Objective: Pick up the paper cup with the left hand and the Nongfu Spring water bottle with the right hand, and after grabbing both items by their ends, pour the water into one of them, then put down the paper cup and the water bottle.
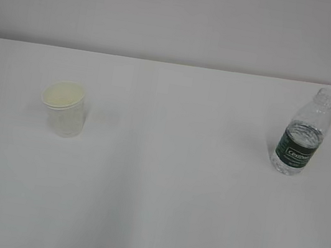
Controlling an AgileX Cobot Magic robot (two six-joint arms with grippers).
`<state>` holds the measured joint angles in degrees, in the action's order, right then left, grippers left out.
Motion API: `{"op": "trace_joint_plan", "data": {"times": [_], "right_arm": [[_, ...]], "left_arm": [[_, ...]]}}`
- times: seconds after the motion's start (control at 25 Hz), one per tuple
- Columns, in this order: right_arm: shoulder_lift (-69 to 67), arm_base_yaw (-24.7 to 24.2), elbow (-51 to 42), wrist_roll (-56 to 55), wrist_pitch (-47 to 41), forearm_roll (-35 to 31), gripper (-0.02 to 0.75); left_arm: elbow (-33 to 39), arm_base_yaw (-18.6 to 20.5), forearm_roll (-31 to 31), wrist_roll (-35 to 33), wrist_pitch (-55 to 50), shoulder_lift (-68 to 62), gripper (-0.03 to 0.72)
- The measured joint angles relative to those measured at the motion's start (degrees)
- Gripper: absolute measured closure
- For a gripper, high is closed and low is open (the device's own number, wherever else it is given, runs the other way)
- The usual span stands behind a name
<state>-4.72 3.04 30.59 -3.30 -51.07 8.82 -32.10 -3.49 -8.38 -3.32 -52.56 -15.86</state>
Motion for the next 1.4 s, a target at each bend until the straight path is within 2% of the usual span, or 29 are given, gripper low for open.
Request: {"op": "trace_joint_plan", "data": {"times": [0.16, 0.32, 0.44, 0.76, 0.92, 1.24, 1.4], "right_arm": [[0.00, 0.00, 0.00, -0.12, 0.24, 0.74, 0.179], [-0.03, 0.00, 0.00, -0.33, 1.72, -3.40, 0.180], [-0.03, 0.00, 0.02, 0.37, 5.17, -6.22, 0.180], [-0.13, 0.00, 1.40, 1.41, 11.16, -6.70, 0.183], [-0.13, 0.00, 1.40, 1.49, 17.25, -6.26, 0.183], [-0.85, 0.00, 1.40, 1.64, 27.67, -4.56, 0.183], [-4.59, 0.00, 1.40, 1.64, 29.90, -4.15, 0.183]], "left_arm": [[0.00, -0.94, -0.24, 0.00, 1.85, -1.84, 0.228], [0.00, -1.28, 0.22, 0.00, 7.14, -1.95, 0.228], [0.00, -3.30, 1.63, 0.00, 11.05, -1.98, 0.228], [0.00, -4.59, 2.66, 0.00, 30.60, -8.09, 0.228], [0.00, -4.59, 2.44, 0.00, 38.51, -11.71, 0.228], [0.00, -4.59, 0.65, 0.00, 44.15, -12.60, 0.228], [0.00, -4.59, 0.26, 0.00, 44.46, -12.96, 0.228]]}}
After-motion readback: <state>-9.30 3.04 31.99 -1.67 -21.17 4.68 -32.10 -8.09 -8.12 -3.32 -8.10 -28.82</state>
